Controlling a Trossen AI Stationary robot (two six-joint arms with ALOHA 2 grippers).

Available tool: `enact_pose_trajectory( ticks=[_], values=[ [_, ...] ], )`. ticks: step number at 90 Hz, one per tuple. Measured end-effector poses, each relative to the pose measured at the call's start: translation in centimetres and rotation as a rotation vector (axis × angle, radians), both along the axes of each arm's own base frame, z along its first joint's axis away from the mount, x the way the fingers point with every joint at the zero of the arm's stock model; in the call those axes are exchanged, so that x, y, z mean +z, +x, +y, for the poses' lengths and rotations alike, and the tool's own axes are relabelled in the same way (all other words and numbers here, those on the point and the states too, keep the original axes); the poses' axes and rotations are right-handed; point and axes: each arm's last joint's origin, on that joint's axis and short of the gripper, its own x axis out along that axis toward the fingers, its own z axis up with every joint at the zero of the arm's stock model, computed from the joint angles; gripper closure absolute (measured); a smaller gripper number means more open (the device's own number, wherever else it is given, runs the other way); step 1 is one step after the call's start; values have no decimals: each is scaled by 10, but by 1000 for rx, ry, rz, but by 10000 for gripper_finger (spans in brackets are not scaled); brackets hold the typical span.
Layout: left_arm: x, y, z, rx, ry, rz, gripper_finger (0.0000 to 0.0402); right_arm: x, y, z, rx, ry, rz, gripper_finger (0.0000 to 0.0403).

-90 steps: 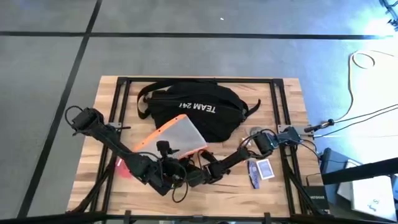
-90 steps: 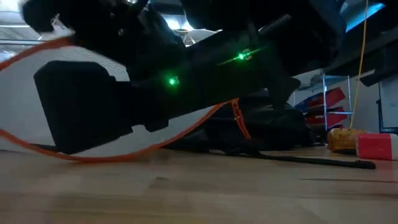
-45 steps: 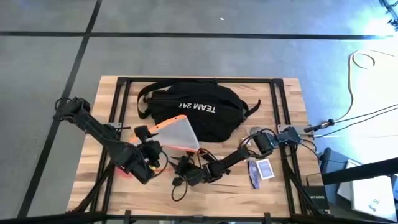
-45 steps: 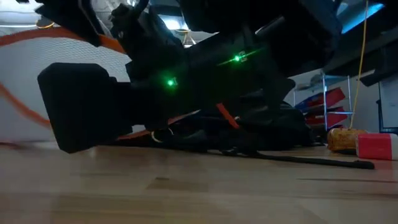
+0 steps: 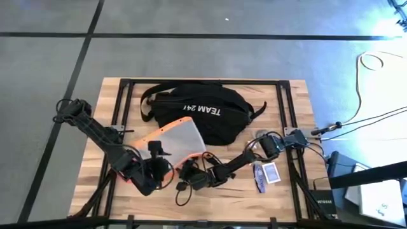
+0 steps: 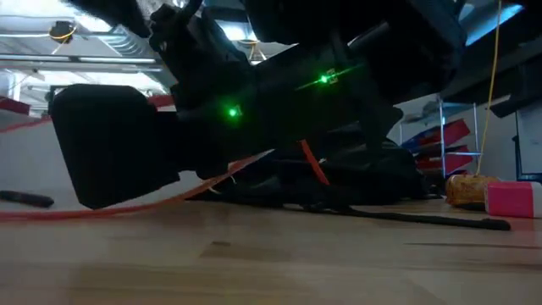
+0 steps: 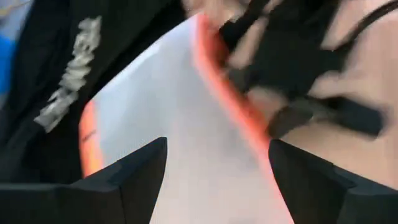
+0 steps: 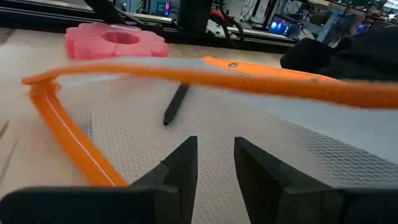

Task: Unpack backpack
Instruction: Remove the black pen from the white zip bag

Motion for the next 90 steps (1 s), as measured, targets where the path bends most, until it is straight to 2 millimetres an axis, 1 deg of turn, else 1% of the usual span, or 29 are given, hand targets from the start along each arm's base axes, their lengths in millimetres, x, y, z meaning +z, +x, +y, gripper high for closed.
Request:
enact_pose_trajectory(
  ticks=[16, 24, 34, 44, 59, 68, 76, 85, 90],
  values=[
    [-2, -17, 43, 343, 184, 82, 134, 0, 0, 0, 1, 0, 0, 315],
    [-8, -20, 59, 427, 197, 120, 134, 0, 0, 0, 1, 0, 0, 315],
    [-25, -16, 71, 409, 65, 165, 134, 0, 0, 0, 2, 1, 1, 315],
    [-42, -15, 84, 351, -51, 134, 134, 0, 0, 0, 9, 3, 1, 315],
    [-46, -29, 119, 396, -175, 60, 134, 0, 0, 1, 22, 8, 3, 315],
    [-49, -37, 139, 404, -329, -14, 134, 0, 0, 1, 32, 11, 5, 315],
    [-65, -44, 156, 418, -445, -55, 134, 0, 1, 0, 31, 12, 5, 315],
    [-88, -53, 171, 465, -492, -61, 134, 0, 1, -2, 27, 18, 3, 315],
    [-97, -54, 176, 470, -526, -73, 134, 0, 2, -2, 32, 25, 2, 315]
  ],
)
